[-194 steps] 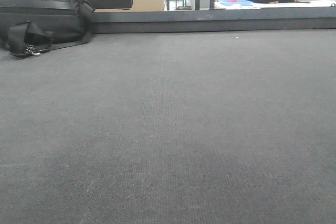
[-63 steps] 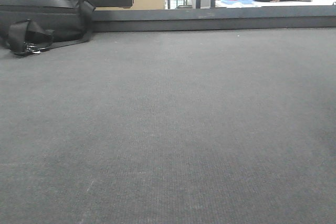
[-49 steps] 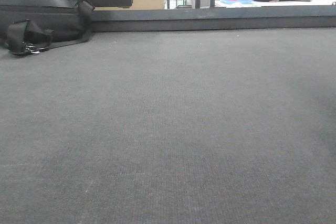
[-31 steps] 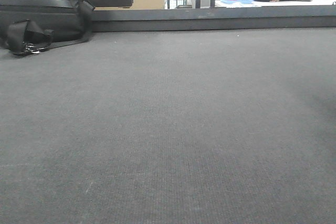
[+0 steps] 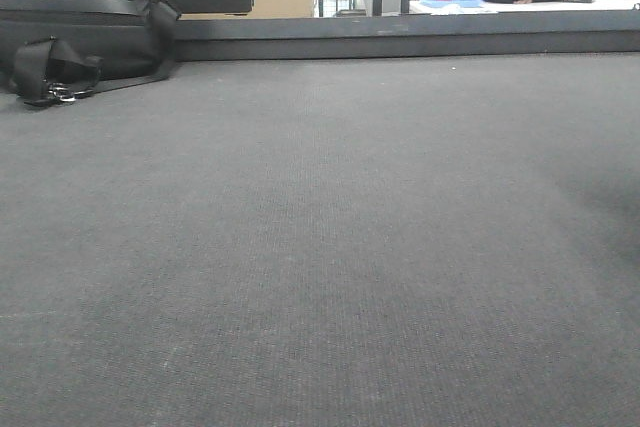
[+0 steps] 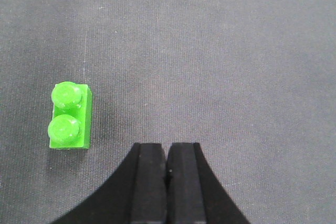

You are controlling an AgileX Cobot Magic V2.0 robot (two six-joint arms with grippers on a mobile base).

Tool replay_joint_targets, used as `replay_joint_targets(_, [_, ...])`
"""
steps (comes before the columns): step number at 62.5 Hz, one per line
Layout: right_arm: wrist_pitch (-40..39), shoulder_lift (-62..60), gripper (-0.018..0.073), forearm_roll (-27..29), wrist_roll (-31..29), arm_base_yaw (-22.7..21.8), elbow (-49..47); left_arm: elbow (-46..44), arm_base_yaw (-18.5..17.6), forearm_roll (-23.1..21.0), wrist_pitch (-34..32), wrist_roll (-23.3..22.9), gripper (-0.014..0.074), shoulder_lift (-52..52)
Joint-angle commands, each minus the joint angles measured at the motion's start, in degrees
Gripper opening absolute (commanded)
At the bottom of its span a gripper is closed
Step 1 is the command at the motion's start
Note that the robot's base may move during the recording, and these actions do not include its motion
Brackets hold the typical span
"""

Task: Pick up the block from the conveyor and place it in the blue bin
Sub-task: 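Close left gripper on green brick and right gripper on blue brick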

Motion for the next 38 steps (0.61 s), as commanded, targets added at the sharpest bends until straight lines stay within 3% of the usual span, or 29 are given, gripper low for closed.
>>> replay_joint_targets(1, [-1.35, 0.82, 0.0391, 0.14, -1.18, 0.56, -0.38, -0.5, 0.19, -0.63, -0.83, -0.53, -0.0111, -0.02])
replay_joint_targets(13, [-6.33, 4.23, 0.0391, 0.27, -3.68, 3.89, -0.28, -0.5, 0.19, -0.63, -0.99, -0.53, -0.0111, -0.02])
replay_joint_targets(38, [-5.78, 11.05, 0.0391, 0.27, -2.46, 3.39, -0.19, -0.39, 0.19, -0.73, -0.26, -0.53, -0.0111, -0.02])
